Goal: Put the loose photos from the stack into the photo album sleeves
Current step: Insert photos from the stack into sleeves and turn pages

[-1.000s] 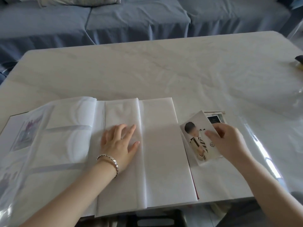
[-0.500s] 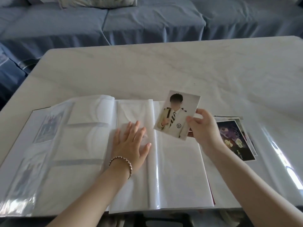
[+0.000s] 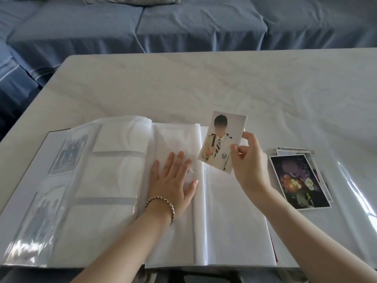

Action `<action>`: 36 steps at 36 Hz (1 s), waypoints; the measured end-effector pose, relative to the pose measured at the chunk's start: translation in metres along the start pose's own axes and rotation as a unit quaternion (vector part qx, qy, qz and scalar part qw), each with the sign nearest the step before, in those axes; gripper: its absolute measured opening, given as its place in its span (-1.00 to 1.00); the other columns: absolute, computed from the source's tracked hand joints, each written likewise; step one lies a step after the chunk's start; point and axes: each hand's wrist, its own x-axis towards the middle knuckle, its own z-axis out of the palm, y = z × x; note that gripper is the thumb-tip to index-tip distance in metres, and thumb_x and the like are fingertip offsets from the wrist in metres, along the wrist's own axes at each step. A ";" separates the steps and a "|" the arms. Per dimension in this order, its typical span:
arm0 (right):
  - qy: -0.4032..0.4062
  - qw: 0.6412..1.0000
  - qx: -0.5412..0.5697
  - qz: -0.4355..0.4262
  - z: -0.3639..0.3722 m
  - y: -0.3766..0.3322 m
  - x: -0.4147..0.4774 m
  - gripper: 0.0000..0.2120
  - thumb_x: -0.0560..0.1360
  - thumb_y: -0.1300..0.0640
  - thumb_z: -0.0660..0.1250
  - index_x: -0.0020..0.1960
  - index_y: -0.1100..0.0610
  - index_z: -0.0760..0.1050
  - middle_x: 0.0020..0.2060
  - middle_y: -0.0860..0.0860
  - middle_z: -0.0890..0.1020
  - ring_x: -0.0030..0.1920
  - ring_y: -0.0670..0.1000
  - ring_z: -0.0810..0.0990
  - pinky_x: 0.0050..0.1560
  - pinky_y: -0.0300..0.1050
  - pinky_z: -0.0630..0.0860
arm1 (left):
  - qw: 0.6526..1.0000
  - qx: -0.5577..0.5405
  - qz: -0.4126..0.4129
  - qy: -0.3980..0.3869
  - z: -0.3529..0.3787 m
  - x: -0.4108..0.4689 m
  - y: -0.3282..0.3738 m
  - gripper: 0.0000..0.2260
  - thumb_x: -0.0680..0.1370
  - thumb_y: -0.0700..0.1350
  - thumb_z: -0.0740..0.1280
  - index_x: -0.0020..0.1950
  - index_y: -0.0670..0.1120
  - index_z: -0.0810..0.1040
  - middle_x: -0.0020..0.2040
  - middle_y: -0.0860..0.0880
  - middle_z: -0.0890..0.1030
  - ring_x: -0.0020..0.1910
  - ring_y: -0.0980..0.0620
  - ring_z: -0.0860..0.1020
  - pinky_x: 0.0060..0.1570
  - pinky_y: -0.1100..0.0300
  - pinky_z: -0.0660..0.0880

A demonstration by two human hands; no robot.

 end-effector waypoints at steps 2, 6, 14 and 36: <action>-0.007 1.000 0.003 0.005 0.002 0.002 0.000 -0.80 0.55 0.24 0.19 0.09 -0.02 0.33 -0.43 -0.14 0.57 -0.39 -0.20 0.51 -0.47 -0.40 0.36 | 1.000 -0.001 0.000 0.001 0.001 0.000 0.000 -0.46 0.57 0.22 -0.10 0.53 0.12 -0.07 0.38 0.17 -0.38 0.44 0.17 -0.34 0.24 0.11 -0.54; -0.026 0.999 -0.002 0.045 -0.001 0.004 0.004 -0.75 0.55 0.24 0.19 0.22 0.08 0.37 -0.38 -0.06 0.60 -0.25 0.02 0.61 -0.29 -0.18 0.53 | 1.000 0.001 0.002 -0.003 0.002 0.000 -0.001 -0.46 0.57 0.22 -0.13 0.53 0.12 -0.11 0.39 0.16 -0.38 0.49 0.11 -0.29 0.25 0.10 -0.53; -0.067 0.994 0.009 0.080 -0.004 0.011 0.005 -0.78 0.54 0.23 0.23 0.10 -0.04 0.37 -0.34 -0.03 0.65 -0.26 0.02 0.66 -0.32 -0.13 0.59 | 1.000 -0.001 0.010 -0.006 0.002 0.000 -0.001 -0.46 0.58 0.21 -0.13 0.53 0.13 -0.17 0.53 0.11 -0.26 0.49 0.09 -0.30 0.30 0.06 -0.47; -0.154 0.977 0.019 0.149 0.019 0.012 0.026 -0.88 0.50 0.20 0.34 0.03 0.12 0.58 -0.32 0.00 0.65 -0.40 -0.01 0.63 -0.25 -0.10 0.60 | 0.998 0.059 -0.036 -0.003 -0.036 -0.004 -0.038 -0.35 0.46 0.35 0.15 0.41 -0.02 0.22 0.48 0.07 0.15 0.51 0.07 -0.11 0.34 0.01 -0.31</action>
